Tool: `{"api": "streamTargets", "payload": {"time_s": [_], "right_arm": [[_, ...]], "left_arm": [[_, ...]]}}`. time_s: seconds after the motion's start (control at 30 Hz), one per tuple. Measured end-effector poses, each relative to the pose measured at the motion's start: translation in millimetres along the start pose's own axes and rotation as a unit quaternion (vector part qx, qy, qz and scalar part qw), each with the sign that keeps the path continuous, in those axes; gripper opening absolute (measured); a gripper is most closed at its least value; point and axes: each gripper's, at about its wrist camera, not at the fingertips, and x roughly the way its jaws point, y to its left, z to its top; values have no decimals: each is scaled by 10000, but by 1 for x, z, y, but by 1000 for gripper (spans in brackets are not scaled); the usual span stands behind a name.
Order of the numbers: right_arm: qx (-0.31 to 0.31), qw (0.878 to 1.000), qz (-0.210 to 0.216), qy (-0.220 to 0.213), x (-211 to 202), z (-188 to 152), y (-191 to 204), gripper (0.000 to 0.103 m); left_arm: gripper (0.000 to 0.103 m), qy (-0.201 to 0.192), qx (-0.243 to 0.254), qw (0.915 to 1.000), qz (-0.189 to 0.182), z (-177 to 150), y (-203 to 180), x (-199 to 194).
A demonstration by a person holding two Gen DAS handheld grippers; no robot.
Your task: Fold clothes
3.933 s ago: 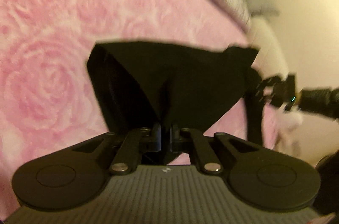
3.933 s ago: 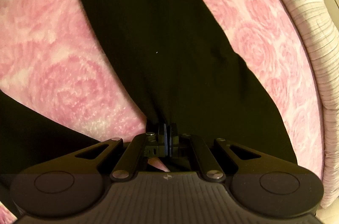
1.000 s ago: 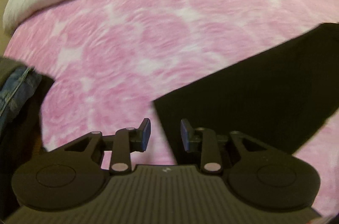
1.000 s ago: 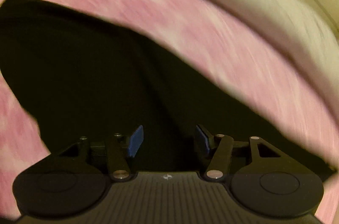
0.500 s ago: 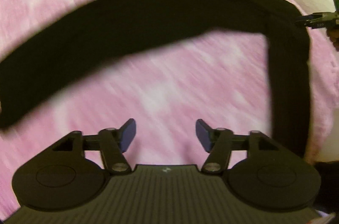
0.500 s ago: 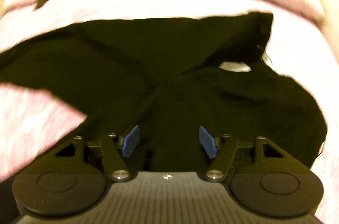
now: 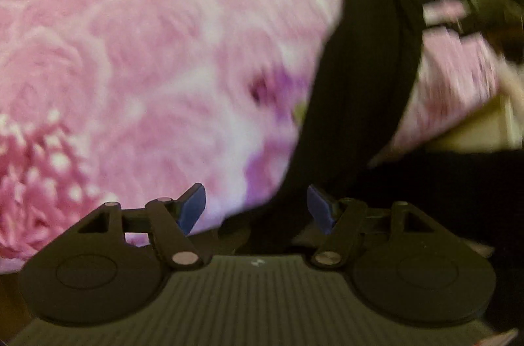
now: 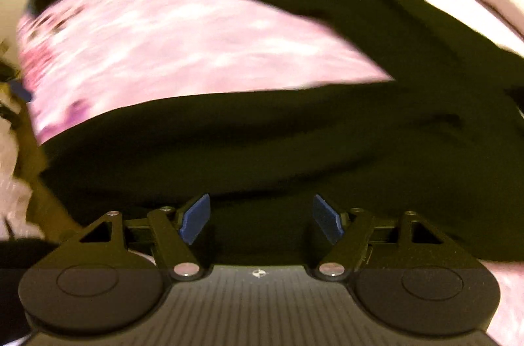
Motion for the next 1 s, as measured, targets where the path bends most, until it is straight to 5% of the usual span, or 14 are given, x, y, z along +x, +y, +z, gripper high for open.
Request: {"api": "streamTargets", "payload": {"time_s": [0.2, 0.33, 0.47, 0.53, 0.63, 0.67, 0.73, 0.8, 0.9, 1.0], "right_arm": [[-1725, 9840, 332, -289, 26, 53, 84, 72], [-3111, 9484, 580, -213, 54, 87, 119, 70], [-3856, 9173, 912, 399, 95, 103, 138, 61], [-4162, 8992, 1110, 764, 111, 104, 144, 50], [-4568, 8724, 1346, 1102, 117, 90, 152, 21], [-4596, 8707, 1338, 1131, 115, 90, 154, 8], [-4580, 8715, 1337, 1136, 107, 91, 155, 3], [-4533, 8736, 1414, 1062, 93, 94, 154, 2], [-4594, 8701, 1525, 928, 67, 93, 152, 2], [-4678, 8645, 1628, 852, 46, 94, 155, 2]], "left_arm": [[57, -119, 22, 9997, -220, -43, 6, 50], [60, -529, -391, 9970, -409, -64, 22, 58], [68, -1021, -1356, 9832, -663, -90, 53, 48], [69, -1153, -1705, 9763, -673, -99, 66, 49], [69, -1257, -1945, 9696, -789, -102, 77, 59], [69, -1280, -1924, 9689, -883, -98, 77, 64], [67, -1282, -1782, 9696, -1080, -89, 71, 73], [56, -1275, -1628, 9697, -1302, -79, 64, 83], [19, -1268, -1450, 9716, -1372, -72, 49, 78], [11, -1267, -1445, 9737, -1221, -78, 38, 44]]}}
